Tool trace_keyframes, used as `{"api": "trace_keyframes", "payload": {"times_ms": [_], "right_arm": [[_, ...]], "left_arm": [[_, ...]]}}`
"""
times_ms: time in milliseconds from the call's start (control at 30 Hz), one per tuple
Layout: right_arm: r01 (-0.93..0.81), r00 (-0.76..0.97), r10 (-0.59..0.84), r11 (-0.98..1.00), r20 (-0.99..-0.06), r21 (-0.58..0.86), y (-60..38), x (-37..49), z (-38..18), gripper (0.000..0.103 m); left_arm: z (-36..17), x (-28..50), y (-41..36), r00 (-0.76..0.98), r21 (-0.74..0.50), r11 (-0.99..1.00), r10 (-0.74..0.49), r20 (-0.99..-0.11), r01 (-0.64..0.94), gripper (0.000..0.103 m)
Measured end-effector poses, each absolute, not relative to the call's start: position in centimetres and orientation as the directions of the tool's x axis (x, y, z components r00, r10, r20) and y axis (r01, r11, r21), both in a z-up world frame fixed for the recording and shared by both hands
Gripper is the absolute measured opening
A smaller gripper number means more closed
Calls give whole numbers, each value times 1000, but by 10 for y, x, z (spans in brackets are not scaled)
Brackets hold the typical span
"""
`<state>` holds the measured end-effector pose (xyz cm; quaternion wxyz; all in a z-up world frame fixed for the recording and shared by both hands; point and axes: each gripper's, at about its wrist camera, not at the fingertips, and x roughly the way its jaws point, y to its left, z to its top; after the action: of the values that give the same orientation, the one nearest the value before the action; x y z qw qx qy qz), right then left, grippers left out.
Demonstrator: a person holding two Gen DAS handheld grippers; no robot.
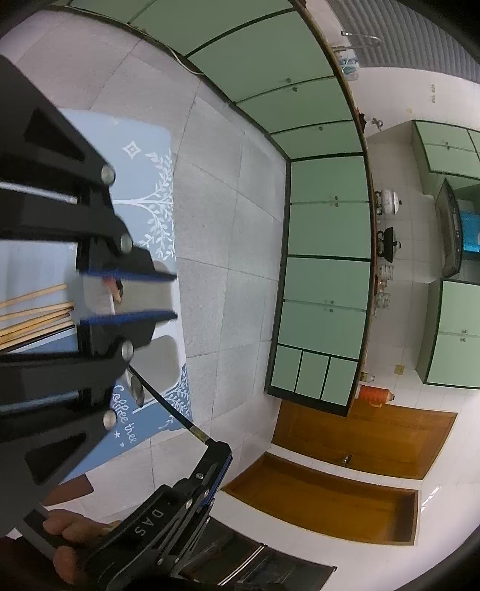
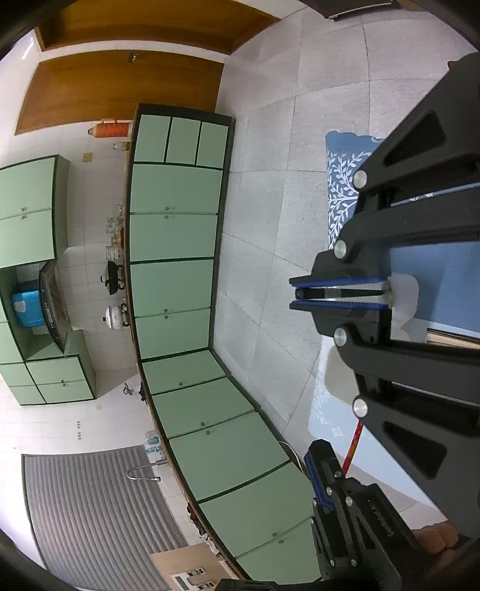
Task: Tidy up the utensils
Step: 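Drop the red chopstick into the holder with the left tool while the right tool drops the black chopstick, then move the right tool back to the chopsticks and close on a black chopstick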
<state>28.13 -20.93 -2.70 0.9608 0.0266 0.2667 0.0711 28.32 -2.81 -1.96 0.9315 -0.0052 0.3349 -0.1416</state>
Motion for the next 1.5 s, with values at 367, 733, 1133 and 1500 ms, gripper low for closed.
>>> {"api": "trace_keyframes", "payload": {"times_ms": [367,733,1133,1500], "right_arm": [[-122,885,158,986,-437,109,-222,241,-4,47],[-133,903,180,980,-390,146,-232,164,-2,69],[-82,847,154,983,-510,161,-228,92,-77,76],[-125,720,158,987,-676,98,-190,52,-179,61]], "left_arm": [[7,257,-23,797,-92,965,-255,-548,246,51],[21,191,-11,851,-73,975,-220,-477,211,63],[-42,129,13,809,-86,982,-188,-557,168,69],[-152,88,18,688,-45,987,-142,-712,157,67]]}}
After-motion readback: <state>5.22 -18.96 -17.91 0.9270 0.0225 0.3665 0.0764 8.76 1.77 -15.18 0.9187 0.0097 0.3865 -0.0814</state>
